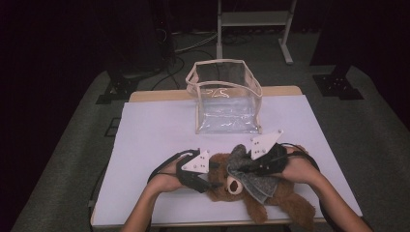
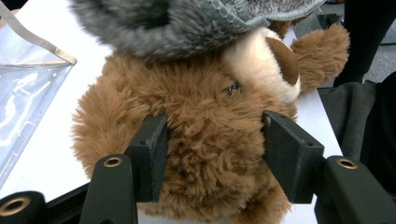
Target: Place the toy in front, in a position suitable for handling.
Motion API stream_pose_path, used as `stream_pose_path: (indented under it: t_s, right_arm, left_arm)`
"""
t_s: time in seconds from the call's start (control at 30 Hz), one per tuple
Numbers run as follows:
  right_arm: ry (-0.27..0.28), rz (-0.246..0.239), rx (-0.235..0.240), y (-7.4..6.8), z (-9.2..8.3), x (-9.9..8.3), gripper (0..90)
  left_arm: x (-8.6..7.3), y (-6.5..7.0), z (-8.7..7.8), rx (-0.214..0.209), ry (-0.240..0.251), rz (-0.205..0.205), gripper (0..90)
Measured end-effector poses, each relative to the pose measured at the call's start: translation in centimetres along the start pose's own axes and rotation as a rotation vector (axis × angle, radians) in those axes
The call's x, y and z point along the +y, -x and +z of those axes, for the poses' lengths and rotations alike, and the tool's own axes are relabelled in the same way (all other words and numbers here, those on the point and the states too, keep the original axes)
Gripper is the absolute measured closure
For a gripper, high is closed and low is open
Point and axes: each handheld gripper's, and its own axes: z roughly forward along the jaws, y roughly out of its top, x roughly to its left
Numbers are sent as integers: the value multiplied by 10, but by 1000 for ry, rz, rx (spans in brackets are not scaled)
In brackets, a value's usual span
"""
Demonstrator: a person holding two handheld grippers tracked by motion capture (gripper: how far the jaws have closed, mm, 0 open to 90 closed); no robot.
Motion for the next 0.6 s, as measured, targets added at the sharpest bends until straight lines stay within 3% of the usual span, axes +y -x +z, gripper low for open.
stream_pose_path:
  t_s: [0.17,0.3,0.37,0.47,0.6]
  right_arm:
    - [-10,18,16,3,4,-3,712]
    - [-74,40,11,2,-2,-23,713]
    - [-49,74,16,1,-7,-33,715]
    - [-42,82,26,-3,-9,-36,716]
    - [-95,22,17,-2,-9,-23,715]
  left_arm:
    - [0,1,0,0,-8,2,427]
    - [3,-1,-5,21,5,17,430]
    - [4,-3,-9,42,33,6,431]
    - [4,-3,-5,44,33,-5,433]
    - [2,-3,1,21,21,-27,437]
